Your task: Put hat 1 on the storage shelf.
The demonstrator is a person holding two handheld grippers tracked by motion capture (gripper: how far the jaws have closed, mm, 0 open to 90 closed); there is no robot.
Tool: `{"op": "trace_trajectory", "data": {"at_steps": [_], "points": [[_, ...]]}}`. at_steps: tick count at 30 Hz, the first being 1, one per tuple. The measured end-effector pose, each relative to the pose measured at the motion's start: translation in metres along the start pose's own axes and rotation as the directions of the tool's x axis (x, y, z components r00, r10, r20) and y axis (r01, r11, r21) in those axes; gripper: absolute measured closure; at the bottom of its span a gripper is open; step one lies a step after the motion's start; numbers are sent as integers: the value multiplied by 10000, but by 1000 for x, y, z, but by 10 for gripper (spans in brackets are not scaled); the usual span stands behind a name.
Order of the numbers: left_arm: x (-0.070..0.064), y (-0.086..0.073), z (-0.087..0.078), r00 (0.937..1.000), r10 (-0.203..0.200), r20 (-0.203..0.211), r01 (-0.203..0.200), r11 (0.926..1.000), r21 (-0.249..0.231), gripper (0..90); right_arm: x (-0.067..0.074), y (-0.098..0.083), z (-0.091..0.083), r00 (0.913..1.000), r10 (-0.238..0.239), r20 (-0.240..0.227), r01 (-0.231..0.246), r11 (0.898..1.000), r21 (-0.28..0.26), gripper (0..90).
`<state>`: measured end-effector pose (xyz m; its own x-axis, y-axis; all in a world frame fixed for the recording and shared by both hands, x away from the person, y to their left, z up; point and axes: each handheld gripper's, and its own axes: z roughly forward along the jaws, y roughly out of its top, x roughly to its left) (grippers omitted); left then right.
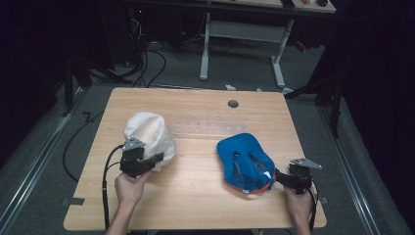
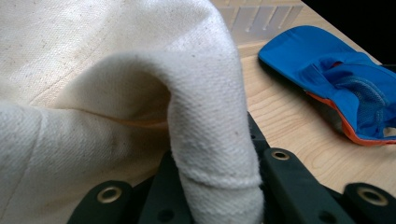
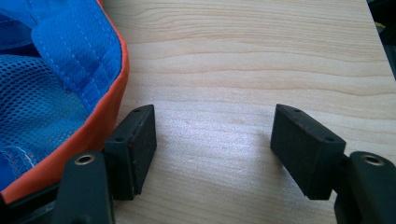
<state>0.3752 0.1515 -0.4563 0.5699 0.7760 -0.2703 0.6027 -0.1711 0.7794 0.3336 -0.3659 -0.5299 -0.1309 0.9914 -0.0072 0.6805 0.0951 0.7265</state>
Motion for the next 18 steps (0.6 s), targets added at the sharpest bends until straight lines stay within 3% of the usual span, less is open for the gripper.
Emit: {"op": "trace_trajectory", "data": {"at_steps": [18], "points": [[3, 35, 0, 9968, 701, -386, -694, 9974, 188, 804, 0, 0, 0, 10000, 6, -31, -6, 10000, -1, 316]]}}
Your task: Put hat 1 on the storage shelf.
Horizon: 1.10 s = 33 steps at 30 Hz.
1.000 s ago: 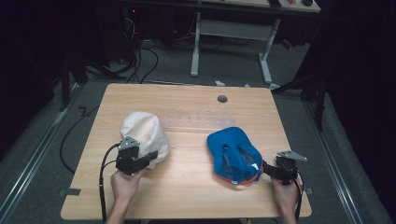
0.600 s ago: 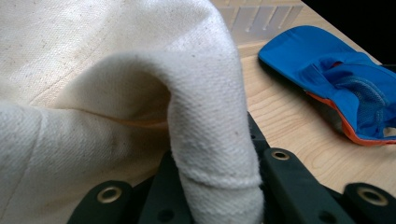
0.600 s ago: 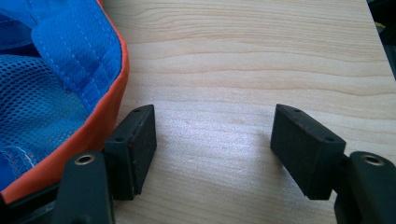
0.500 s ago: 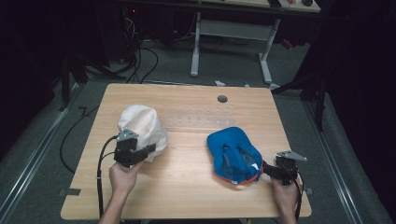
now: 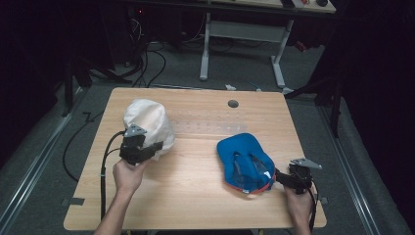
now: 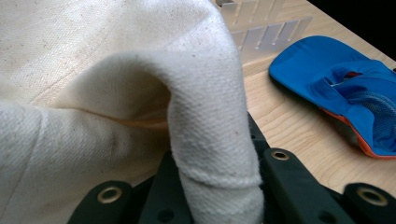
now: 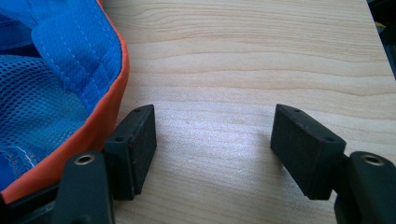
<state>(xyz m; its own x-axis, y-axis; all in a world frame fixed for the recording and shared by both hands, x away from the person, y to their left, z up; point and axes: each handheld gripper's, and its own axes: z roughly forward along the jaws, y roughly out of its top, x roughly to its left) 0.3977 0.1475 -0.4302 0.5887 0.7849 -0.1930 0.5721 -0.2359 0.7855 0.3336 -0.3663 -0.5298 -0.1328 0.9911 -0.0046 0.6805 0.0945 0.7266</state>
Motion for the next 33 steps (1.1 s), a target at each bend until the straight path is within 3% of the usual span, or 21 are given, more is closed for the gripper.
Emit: {"op": "trace_trajectory", "data": {"at_steps": [16, 33], "points": [[8, 42, 7, 9995, 312, -22, -312, 9995, 11, 804, 0, 0, 0, 10000, 62, -11, -62, 10000, 35, 315], [12, 78, 36, 9966, 760, -306, -741, 9955, 584, 805, 0, 0, 0, 10000, 58, -9, -58, 10000, 55, 314]]}}
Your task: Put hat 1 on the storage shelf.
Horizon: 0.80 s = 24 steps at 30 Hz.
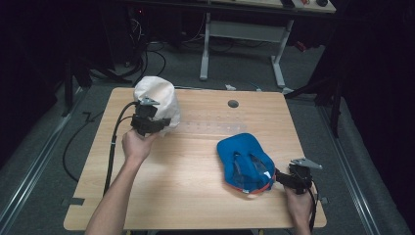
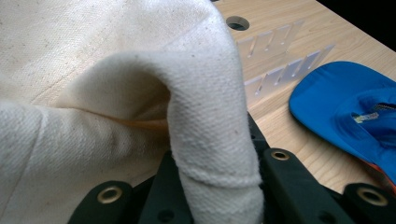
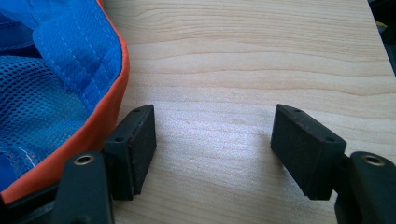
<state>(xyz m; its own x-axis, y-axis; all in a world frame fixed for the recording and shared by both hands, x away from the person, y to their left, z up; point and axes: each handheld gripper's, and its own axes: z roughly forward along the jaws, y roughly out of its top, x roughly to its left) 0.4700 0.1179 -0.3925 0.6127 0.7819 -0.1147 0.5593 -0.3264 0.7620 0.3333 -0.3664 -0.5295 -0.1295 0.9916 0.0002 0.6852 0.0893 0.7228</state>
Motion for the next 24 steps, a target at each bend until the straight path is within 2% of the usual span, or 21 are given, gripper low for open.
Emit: {"op": "trace_trajectory", "data": {"at_steps": [6, 15, 24], "points": [[4, 7, 7, 9999, -150, 50, 151, 9998, -161, 805, 0, 0, 0, 10000, -15, -2, 15, 10000, -7, 313], [9, 13, 22, 9997, -161, -165, 164, 9998, 144, 805, 0, 0, 0, 10000, -60, -1, 60, 10000, -53, 313], [13, 11, 34, 9994, -173, -297, 186, 9989, 430, 805, 0, 0, 0, 10000, -61, 10, 61, 10000, -35, 313]]}}
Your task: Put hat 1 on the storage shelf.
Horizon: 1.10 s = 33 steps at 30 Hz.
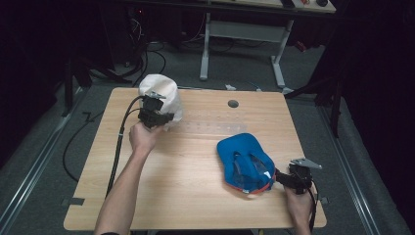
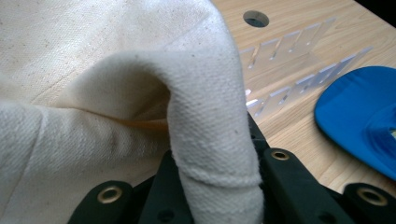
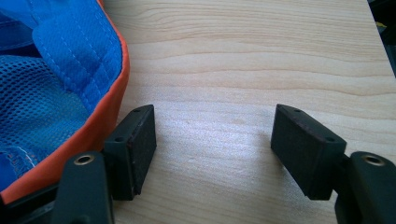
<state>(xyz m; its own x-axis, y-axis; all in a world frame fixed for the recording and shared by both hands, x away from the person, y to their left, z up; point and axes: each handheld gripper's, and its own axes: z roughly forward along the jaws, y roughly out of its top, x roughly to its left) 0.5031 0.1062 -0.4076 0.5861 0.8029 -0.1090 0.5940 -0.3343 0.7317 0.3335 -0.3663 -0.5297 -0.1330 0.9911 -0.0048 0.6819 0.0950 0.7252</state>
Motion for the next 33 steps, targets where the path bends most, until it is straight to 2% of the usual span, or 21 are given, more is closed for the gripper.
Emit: {"op": "trace_trajectory", "data": {"at_steps": [6, 23, 30, 33], "points": [[1, -2, 8, 9999, 50, -104, -48, 9999, 163, 805, 0, 0, 0, 10000, -11, 11, 11, 10000, -1, 313], [3, -1, 11, 9998, -86, -192, 91, 9997, 234, 812, 1, 0, 0, 10000, -54, 68, 54, 10000, 21, 313], [0, -2, 17, 9995, 145, -285, -130, 9986, 511, 816, 1, 0, 0, 9999, -69, 87, 68, 10000, 39, 313], [2, -3, 20, 9998, -28, -218, 40, 9986, 530, 816, 1, 0, 0, 9999, -67, 86, 67, 10000, 40, 313]]}}
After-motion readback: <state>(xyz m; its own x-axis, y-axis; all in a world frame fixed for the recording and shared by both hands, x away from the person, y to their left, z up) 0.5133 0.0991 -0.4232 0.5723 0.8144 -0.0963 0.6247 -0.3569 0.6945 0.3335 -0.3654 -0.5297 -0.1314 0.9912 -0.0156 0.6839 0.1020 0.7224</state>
